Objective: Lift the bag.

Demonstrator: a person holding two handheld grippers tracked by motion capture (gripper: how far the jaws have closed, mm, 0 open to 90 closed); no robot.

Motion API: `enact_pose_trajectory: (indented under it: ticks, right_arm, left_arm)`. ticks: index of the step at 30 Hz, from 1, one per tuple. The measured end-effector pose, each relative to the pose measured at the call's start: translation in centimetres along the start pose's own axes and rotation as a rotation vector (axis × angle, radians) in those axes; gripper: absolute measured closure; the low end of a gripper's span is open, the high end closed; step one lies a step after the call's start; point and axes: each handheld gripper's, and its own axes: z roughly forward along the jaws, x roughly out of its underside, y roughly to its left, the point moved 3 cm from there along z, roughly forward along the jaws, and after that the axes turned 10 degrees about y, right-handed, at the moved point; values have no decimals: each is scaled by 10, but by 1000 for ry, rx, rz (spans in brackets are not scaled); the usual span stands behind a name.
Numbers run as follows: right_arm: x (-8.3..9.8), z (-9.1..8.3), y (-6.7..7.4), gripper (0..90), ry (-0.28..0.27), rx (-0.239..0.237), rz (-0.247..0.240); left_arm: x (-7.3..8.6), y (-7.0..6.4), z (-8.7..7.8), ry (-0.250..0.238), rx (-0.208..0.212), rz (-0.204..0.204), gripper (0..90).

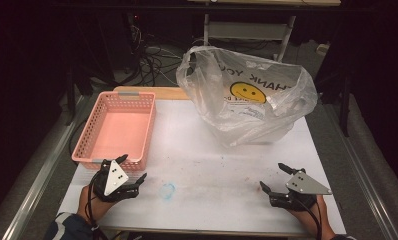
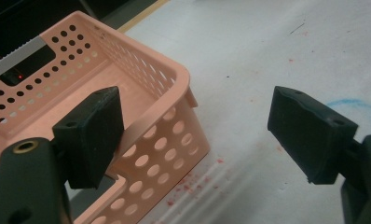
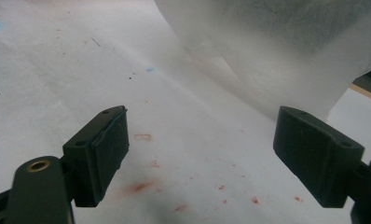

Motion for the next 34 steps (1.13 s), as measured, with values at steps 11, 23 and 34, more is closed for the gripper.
enact_pose_trajectory:
  ticks: [11, 23, 34]
  right_arm:
    - [-1, -1, 1, 190, -4, -6, -3]
    - [-1, -2, 0, 191, -7, -6, -18]
    - [0, -2, -1, 191, -3, -16, -11]
  left_arm:
    - [0, 0, 0, 3, -2, 0, 182]
    - [0, -1, 2, 12, 5, 0, 182]
    - [-2, -2, 3, 19, 2, 2, 183]
